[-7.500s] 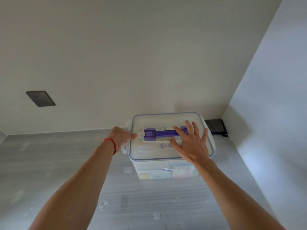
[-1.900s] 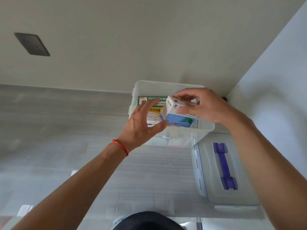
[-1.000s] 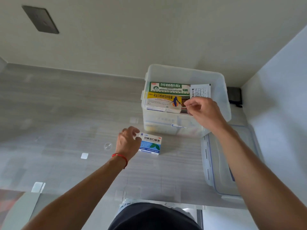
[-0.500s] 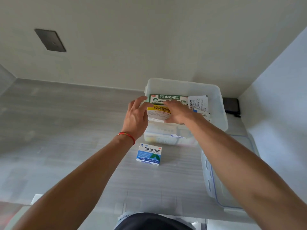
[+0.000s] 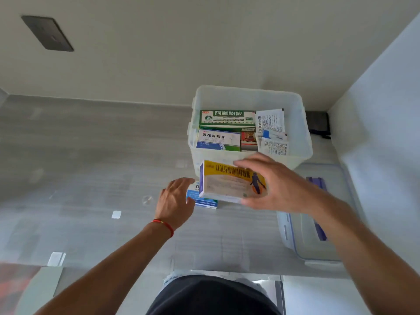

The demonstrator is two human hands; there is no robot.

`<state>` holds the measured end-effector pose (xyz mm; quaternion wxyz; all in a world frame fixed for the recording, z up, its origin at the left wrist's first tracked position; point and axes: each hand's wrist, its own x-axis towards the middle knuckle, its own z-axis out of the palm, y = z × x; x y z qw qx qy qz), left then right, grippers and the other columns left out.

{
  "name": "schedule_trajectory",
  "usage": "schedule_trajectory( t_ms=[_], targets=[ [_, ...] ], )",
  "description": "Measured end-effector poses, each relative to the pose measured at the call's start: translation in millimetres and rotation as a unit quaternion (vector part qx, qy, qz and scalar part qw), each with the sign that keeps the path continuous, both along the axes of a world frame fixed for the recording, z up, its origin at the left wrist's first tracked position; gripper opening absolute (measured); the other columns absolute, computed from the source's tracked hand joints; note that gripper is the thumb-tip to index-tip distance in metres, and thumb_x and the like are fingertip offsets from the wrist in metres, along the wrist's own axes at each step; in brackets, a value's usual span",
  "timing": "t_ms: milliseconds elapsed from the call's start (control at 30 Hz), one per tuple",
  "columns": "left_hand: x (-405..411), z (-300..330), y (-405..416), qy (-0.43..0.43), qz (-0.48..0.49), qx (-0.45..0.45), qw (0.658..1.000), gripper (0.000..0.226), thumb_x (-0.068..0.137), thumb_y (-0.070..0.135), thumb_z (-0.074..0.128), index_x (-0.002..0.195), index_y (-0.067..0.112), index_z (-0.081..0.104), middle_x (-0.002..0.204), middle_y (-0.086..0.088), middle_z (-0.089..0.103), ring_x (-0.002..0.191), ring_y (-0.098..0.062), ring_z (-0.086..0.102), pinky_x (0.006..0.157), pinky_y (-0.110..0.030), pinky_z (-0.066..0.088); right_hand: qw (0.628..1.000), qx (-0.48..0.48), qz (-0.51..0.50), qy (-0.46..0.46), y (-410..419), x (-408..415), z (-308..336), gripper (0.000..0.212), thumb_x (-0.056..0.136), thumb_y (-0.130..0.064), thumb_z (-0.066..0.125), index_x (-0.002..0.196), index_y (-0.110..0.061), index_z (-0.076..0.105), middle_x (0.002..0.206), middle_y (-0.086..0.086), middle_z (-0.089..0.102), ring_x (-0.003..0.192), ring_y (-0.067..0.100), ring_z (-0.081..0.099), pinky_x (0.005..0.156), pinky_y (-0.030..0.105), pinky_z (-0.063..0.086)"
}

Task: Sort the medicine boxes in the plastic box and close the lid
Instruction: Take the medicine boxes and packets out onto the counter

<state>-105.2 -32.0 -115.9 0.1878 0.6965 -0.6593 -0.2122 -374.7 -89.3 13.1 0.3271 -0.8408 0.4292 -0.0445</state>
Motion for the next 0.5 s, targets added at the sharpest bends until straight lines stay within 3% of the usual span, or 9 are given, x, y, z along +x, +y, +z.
schedule_trajectory(
  t_ms=[100,200,267,500],
  targets=[
    [-4,-19,9,-0.035,-0.094,0.068,0.993,0.072,0.081,0.005,0.06,0.15,0.019,0.044,0.159,-0.005,0.037,0.15,-0.025,0.028,0.118,-0.043,0.031,0.989,0.028,-0.013,0.142,29,-1,-56,0.073,0.081,-0.045,0.074,0.145,-0.026,0.045,0.134,-0.007,0.044,0.126,0.011,0.043,0.104,0.031,0.046],
    [-2,-29,12,-0.089,-0.165,0.122,0.975,0.087,0.085,0.005,0.053,0.159,0.031,0.013,0.168,0.004,0.0,0.156,-0.017,-0.002,0.125,-0.044,0.016,0.956,0.022,-0.07,0.283,37,8,-106,0.057,0.086,-0.033,0.07,0.136,-0.017,0.048,0.127,0.003,0.043,0.122,0.024,0.044,0.096,0.047,0.05],
    [1,-33,13,-0.131,-0.177,0.139,0.966,0.089,0.086,0.008,0.051,0.159,0.034,0.006,0.167,0.007,-0.011,0.155,-0.015,-0.01,0.126,-0.043,0.013,0.95,0.016,-0.092,0.3,35,14,-132,0.055,0.088,-0.027,0.069,0.136,-0.014,0.046,0.128,0.005,0.042,0.121,0.026,0.044,0.094,0.048,0.051],
    [8,-31,21,-0.127,-0.15,0.151,0.969,0.084,0.09,0.012,0.051,0.159,0.034,0.008,0.167,0.008,-0.012,0.155,-0.015,-0.011,0.127,-0.044,0.01,0.96,-0.08,-0.054,0.261,24,23,-166,0.069,0.089,-0.017,0.068,0.149,-0.014,0.036,0.139,0.008,0.041,0.133,0.028,0.042,0.103,0.049,0.047]
  ],
)
